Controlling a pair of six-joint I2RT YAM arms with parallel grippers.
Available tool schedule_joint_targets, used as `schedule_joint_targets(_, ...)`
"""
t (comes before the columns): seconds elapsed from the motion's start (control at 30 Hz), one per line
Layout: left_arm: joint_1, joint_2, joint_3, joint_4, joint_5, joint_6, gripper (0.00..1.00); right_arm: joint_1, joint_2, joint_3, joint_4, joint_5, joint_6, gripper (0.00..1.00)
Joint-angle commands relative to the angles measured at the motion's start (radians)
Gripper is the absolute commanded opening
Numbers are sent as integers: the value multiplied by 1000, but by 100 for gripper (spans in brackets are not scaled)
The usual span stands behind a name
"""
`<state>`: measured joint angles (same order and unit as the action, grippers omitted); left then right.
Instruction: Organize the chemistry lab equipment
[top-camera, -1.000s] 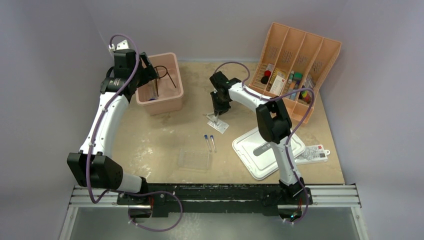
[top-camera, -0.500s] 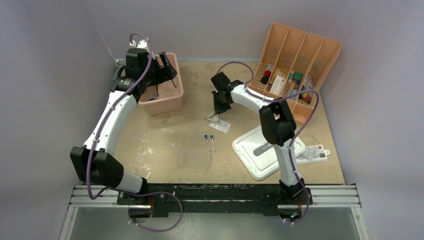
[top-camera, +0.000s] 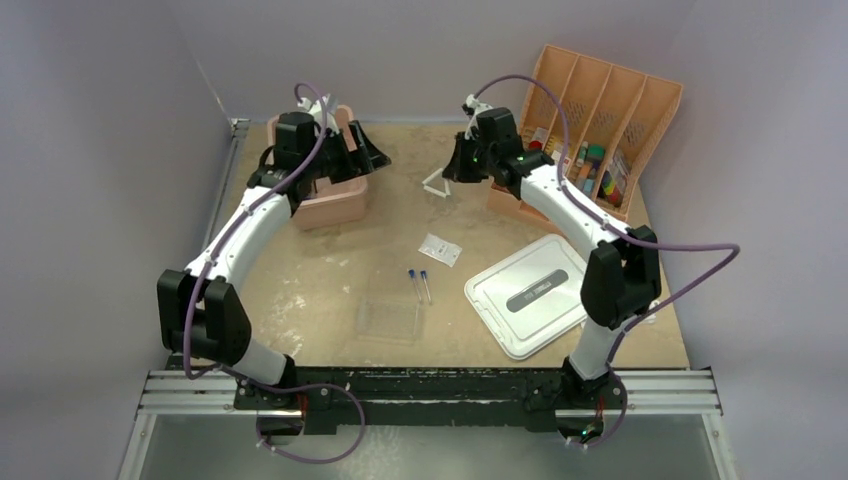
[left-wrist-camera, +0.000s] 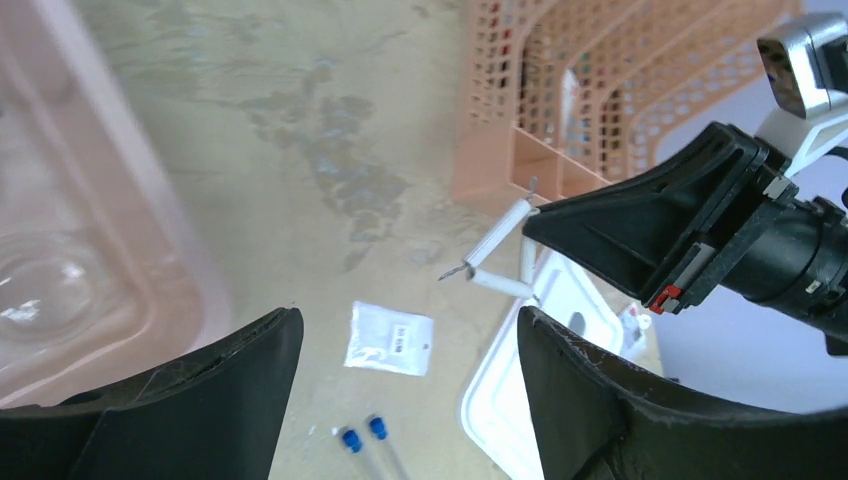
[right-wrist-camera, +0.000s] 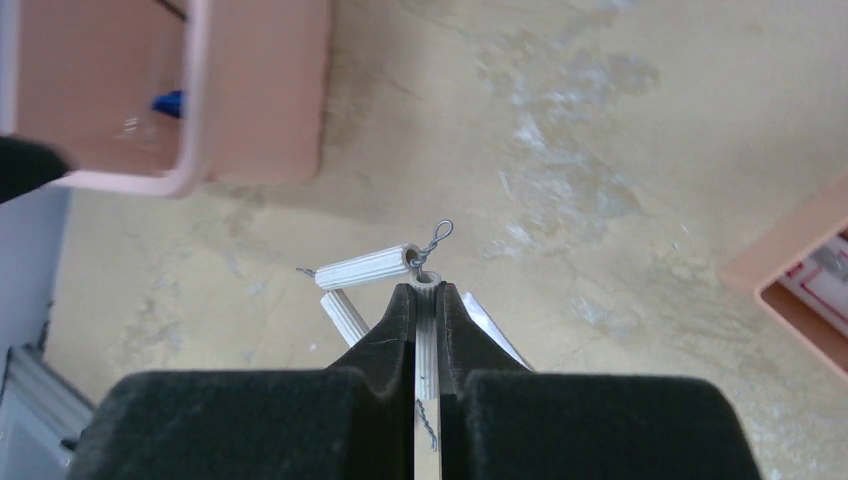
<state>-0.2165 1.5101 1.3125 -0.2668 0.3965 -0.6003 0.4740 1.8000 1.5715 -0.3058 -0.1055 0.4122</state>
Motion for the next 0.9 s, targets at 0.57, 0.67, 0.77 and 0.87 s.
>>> schedule_joint_targets(0.57, -103, 40, -47, 230, 358, 79, 48, -1, -129, -9, 155, -474, -207, 0)
schedule_joint_targets(0.67, -103, 46, -48, 194, 368, 94, 40, 0, -132, -10, 160, -478, -207, 0)
schedule_joint_targets(0.77, -103, 45, -47, 185, 420, 100, 35, -1, -134, -12, 160, -471, -207, 0)
schedule_joint_targets(0.87, -103, 38, -45, 148, 447, 126, 31, -2, -136, -16, 166, -469, -205, 0)
